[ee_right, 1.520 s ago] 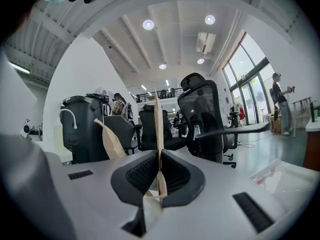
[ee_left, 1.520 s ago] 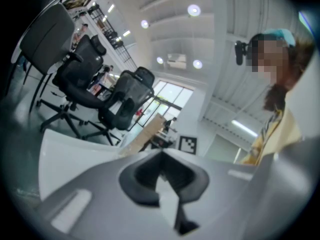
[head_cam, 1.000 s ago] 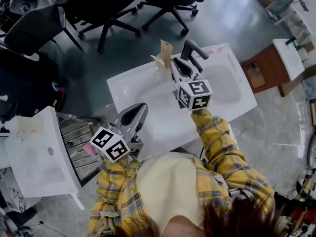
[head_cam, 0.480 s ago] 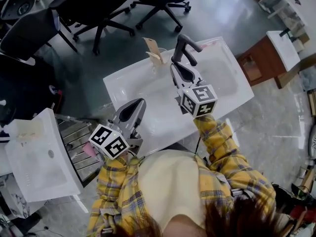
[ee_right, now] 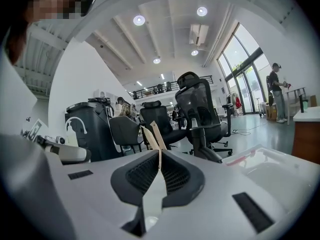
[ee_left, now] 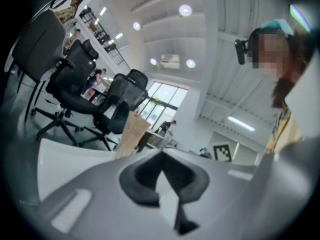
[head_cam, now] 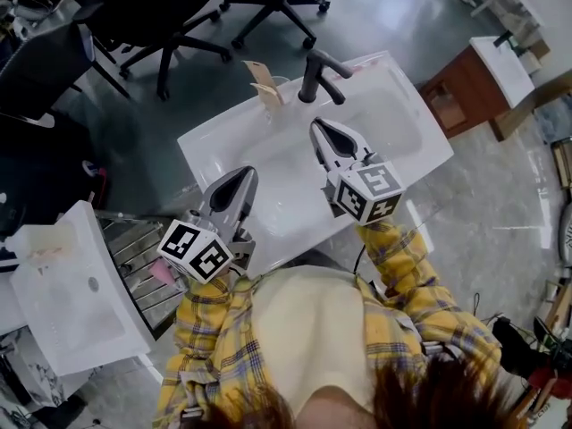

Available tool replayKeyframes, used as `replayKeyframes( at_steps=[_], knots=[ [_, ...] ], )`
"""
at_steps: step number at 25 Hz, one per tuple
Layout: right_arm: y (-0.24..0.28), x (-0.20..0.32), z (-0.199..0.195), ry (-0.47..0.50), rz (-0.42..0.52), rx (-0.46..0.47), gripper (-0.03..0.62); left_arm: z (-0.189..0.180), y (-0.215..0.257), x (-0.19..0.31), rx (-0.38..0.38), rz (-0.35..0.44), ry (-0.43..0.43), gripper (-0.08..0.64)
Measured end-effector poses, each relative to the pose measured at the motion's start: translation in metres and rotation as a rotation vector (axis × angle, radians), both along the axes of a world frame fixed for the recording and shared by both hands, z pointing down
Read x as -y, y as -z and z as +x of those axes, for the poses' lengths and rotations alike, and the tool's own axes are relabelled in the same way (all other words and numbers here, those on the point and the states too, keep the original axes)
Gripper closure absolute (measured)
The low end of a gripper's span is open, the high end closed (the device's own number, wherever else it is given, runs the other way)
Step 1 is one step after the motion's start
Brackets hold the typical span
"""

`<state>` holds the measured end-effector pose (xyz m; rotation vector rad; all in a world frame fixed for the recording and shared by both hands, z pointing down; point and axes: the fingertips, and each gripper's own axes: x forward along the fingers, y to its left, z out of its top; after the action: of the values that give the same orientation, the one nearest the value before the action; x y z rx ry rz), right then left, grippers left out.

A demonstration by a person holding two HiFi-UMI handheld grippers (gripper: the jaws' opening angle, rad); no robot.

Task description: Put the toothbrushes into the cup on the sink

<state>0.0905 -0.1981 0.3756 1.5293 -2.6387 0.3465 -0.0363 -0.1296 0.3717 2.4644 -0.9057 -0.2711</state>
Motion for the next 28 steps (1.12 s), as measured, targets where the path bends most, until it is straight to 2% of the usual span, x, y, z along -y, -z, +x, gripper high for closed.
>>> replayKeyframes(
  at_steps=[10, 16, 28],
  knots=[
    [0.0, -0.028, -0.003, 0.003, -0.038, 0.02, 0.577, -0.008, -0.003, 0.001, 0.016, -0.003, 0.061, 0.554],
    [-0.005, -0.04, -0.008, 0.014, -0.07, 0.031, 0.578, -0.015, -0.009, 0.004, 0.031, -0.037, 0.117, 0.554],
    [-0.019, -0.051, -0.009, 0.021, -0.138, 0.06, 0.58, -0.018, -0.014, 0.005, 0.029, -0.069, 0.152, 0.554]
  ],
)
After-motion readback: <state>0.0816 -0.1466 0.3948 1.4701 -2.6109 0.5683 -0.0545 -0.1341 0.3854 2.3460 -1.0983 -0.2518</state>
